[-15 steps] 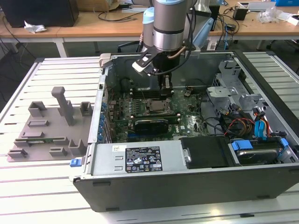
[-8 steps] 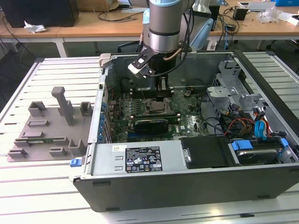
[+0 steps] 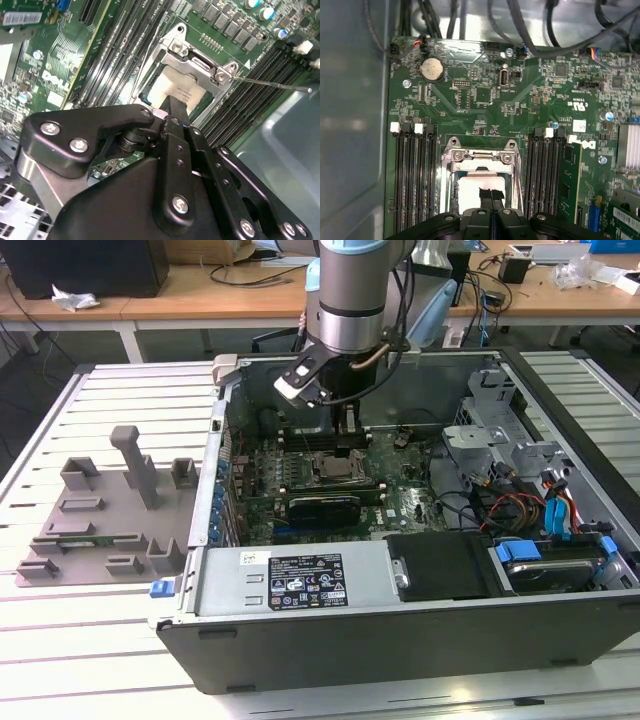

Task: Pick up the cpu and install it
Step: 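Close the cpu cover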

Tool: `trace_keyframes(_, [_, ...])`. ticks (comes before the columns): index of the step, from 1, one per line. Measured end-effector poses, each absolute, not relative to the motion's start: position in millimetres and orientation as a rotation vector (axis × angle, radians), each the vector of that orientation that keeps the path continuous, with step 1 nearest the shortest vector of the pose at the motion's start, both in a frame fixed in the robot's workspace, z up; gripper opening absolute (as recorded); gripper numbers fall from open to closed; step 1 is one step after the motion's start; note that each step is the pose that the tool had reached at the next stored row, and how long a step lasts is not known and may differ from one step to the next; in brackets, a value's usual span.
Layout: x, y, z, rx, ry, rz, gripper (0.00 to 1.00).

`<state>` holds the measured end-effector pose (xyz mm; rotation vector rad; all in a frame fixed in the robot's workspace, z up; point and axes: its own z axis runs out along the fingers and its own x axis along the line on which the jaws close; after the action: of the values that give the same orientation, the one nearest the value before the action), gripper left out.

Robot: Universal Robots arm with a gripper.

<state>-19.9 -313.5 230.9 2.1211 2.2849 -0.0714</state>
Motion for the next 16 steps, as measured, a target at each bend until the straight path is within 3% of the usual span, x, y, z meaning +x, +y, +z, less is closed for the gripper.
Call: trace_keyframes(16, [-19.9,-313.5,230.5,1.628,2.648,-0.065,0.11])
